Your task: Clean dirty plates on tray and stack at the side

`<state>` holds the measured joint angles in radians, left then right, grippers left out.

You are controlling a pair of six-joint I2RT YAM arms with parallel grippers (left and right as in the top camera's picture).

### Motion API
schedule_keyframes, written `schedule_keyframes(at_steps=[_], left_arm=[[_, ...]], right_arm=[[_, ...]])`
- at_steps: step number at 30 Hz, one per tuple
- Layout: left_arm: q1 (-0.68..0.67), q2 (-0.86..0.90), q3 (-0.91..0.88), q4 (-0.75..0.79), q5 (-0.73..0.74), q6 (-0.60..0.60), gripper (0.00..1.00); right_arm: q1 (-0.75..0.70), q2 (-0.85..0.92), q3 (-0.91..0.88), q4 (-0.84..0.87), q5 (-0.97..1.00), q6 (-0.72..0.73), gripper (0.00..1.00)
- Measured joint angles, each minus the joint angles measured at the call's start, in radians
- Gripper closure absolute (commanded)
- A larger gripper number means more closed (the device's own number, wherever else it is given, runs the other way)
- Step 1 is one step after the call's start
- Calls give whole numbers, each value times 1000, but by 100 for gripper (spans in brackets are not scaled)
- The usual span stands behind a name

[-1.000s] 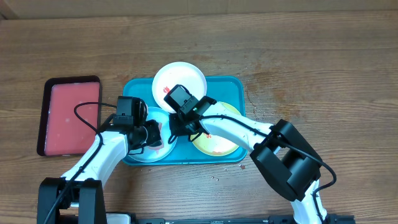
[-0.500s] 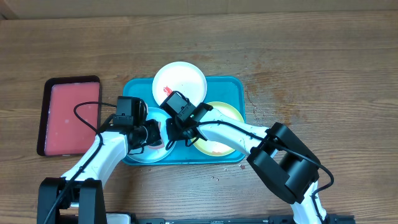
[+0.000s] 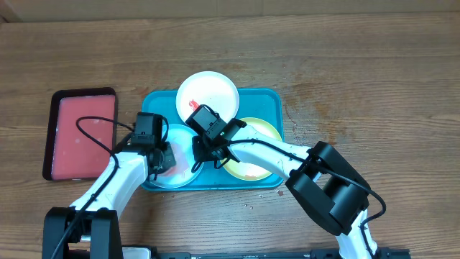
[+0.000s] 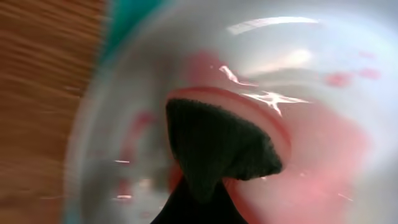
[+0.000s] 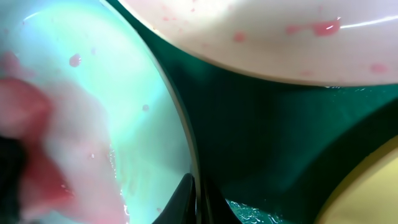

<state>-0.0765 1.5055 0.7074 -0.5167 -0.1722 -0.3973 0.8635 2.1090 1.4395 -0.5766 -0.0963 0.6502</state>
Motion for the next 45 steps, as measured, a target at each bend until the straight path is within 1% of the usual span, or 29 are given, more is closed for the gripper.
schedule_keyframes(at_steps=[4,7,10,14,16,19,23,26,30,32,38,41,45], left_arm=[[14,0,2,-9,-110,8,96],[13,4,33,-35,-121,12,96],[14,6,89,-23,-51,13,96],[19,6,127,41,125,11,96],[17,8,127,44,191,11,96],[11,25,127,43,234,8,96],[11,87,127,47,239,8,96],[11,150,130,60,221,8,96],[-2,166,151,34,168,4,96],[-5,169,161,5,128,-13,96],[43,169,175,-122,-77,-72,96],[49,168,175,-166,-125,-109,96],[49,160,179,-215,-154,-135,96]], right_arm=[[-5,0,0,0,-3,0,96],[-6,0,0,0,-5,0,96],[-6,0,0,0,-5,0,96],[-6,0,0,0,-4,0,96],[-6,0,0,1,-5,0,96],[-6,0,0,2,-4,0,96],[-7,0,0,2,-4,0,96],[-7,0,0,3,-4,0,96],[-9,0,0,3,-4,0,96],[-9,0,0,3,-5,0,96],[-12,0,0,3,-11,0,96],[-12,0,0,9,-29,-1,96],[-11,0,0,14,-48,-3,96]])
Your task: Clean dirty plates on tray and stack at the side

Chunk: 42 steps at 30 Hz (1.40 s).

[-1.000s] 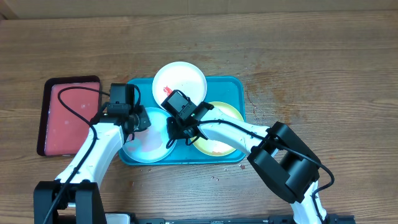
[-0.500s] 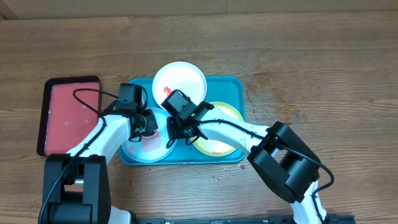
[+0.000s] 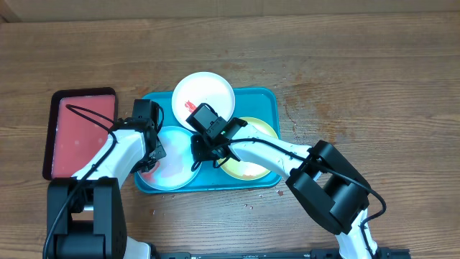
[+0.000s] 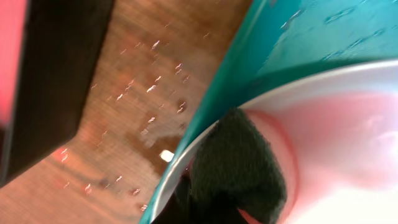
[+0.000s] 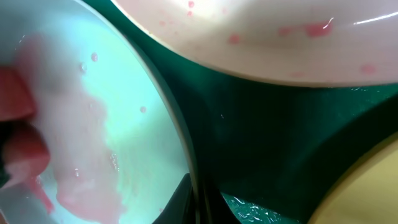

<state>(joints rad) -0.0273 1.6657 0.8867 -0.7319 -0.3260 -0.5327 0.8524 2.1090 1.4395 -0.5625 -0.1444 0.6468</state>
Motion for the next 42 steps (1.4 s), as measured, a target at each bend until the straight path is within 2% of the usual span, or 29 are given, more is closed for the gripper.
schedule_keyframes(at_steps=[6,12,15,18,24,27,34,42], left_arm=[[16,-93,76,-106,13,-19,96],[59,-327,207,-99,88,-18,96],[126,-442,229,-99,114,-18,96],[253,-494,232,-106,161,-13,96],[510,-447,232,-110,311,15,96],[581,-400,232,-111,370,16,96],[610,-298,232,-106,428,19,96],[610,-254,232,-106,443,19,96]], right_arm=[[-6,0,2,-14,16,-26,96],[-13,0,74,-71,66,-113,96],[-11,0,165,-133,158,-167,96],[-3,-6,266,-211,290,-228,96],[38,-34,446,-281,610,-370,96],[62,-51,491,-275,761,-442,96],[130,-61,503,-264,1042,-574,96],[224,-61,503,-211,1193,-711,96]])
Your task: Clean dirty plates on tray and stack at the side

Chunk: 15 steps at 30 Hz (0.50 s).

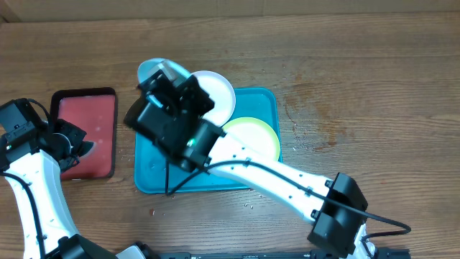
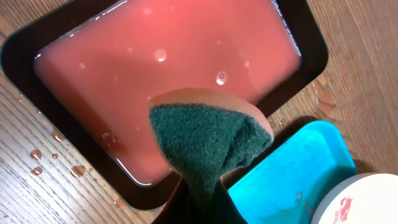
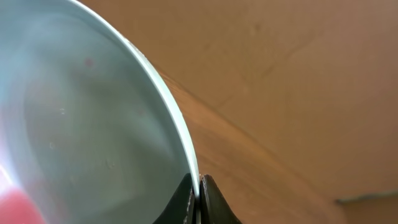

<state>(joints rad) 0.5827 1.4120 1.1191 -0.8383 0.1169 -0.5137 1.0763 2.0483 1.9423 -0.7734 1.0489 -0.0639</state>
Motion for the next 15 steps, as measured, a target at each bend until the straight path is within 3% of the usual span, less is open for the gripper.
schedule_keyframes(at_steps=[10,13,15], left_arm=[[0,0,0,-1,3,0,96],[0,0,0,0,3,0,96],[0,0,0,-2,4,0,96]], right_arm=[[45,0,0,31,117,-100,96],[24,0,-2,-28,57,-33,96],[-16,0,-21,-42,-85,26,96]])
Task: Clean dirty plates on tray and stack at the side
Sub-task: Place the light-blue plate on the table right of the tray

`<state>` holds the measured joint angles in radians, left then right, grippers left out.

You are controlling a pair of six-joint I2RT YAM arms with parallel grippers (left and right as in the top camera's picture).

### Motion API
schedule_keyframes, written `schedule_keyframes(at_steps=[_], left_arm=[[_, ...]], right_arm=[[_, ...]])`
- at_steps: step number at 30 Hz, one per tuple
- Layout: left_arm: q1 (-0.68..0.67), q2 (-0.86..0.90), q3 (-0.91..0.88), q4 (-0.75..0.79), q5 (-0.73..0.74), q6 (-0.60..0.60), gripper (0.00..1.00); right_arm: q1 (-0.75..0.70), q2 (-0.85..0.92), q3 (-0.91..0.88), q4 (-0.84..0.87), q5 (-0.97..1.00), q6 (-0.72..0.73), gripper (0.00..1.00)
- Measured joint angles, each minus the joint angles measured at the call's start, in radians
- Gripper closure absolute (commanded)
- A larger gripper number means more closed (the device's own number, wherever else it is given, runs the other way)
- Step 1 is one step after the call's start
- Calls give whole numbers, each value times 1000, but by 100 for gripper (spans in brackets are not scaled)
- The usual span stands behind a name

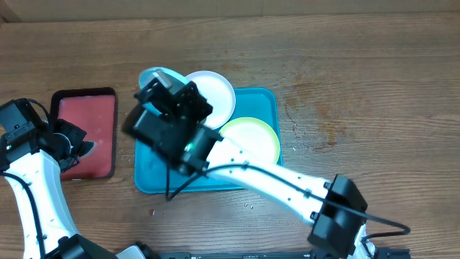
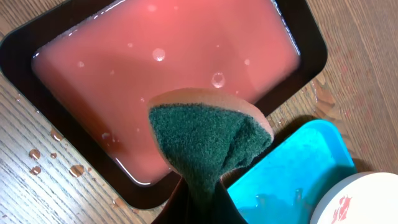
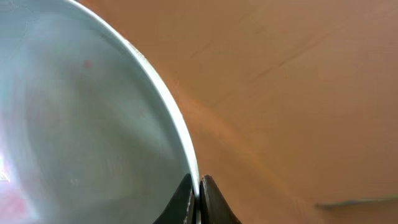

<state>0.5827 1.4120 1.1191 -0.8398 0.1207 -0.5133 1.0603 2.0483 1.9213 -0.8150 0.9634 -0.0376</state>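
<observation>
My right gripper (image 3: 199,186) is shut on the rim of the pale blue plate (image 3: 93,124), held raised beyond the teal tray's far left corner; overhead the blue plate (image 1: 154,74) peeks out past the arm. The teal tray (image 1: 154,173) carries a white plate (image 1: 215,93) with red smears and a yellow-green plate (image 1: 251,137). My left gripper (image 2: 202,199) is shut on a green-and-orange sponge (image 2: 208,140), hanging over the black basin of pink liquid (image 2: 174,74). Overhead, the left gripper (image 1: 75,144) sits at the basin's right edge.
The black basin (image 1: 83,133) stands left of the tray on the wooden table (image 1: 359,86). Water drops lie on the wood (image 2: 37,152) around the basin. The right arm spans the tray from the front right.
Little differs. The right gripper with the blue plate has shifted slightly, the plate still raised off the tray's far left. The left gripper still hangs with the sponge over the basin.
First the left gripper pressed the sponge on the blue plate in the tray while the right gripper pinched its rim. Later the sponge was at the plate's left edge. Then the sponge hung over the basin and the right gripper held the plate up, off the tray.
</observation>
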Motion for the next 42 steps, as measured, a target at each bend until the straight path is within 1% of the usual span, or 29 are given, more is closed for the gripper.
schedule_keyframes(at_steps=[3,6,9,14,16,19,21,23,25,26,28,32,34,35,37,40,42], left_arm=[[0,0,0,1,0,0,96],[0,0,0,-2,0,0,96],[0,0,0,-2,0,0,96],[0,0,0,-2,0,0,96],[0,0,0,-1,0,0,96],[0,0,0,1,0,0,96],[0,0,0,1,0,0,96],[0,0,0,0,0,0,96],[0,0,0,1,0,0,96],[0,0,0,1,0,0,96],[0,0,0,2,0,0,96],[0,0,0,2,0,0,96],[0,0,0,2,0,0,96],[0,0,0,2,0,0,96],[0,0,0,2,0,0,96],[0,0,0,1,0,0,96],[0,0,0,2,0,0,96]], right_arm=[[-82,0,-39,-24,-214,49,96],[-183,0,-53,-120,-412,80,96],[-234,-4,-48,-167,-446,114,96],[-209,-74,-45,-148,-355,143,96],[-196,-116,-40,-111,-336,148,96],[-201,-144,-48,-6,-315,130,96],[-214,-131,-77,29,-227,92,96],[-221,-95,-103,31,-87,66,96],[-221,-45,-135,93,103,37,96],[-215,-20,-149,151,197,-2,96],[-197,0,-154,243,291,-92,96],[-134,-3,-151,411,401,-312,96],[-107,-4,-148,431,416,-365,96],[-98,-3,-148,415,414,-370,96],[-94,-3,-143,324,366,-338,96],[-128,-4,-139,117,169,-214,96],[-168,-4,-142,16,24,-109,96]])
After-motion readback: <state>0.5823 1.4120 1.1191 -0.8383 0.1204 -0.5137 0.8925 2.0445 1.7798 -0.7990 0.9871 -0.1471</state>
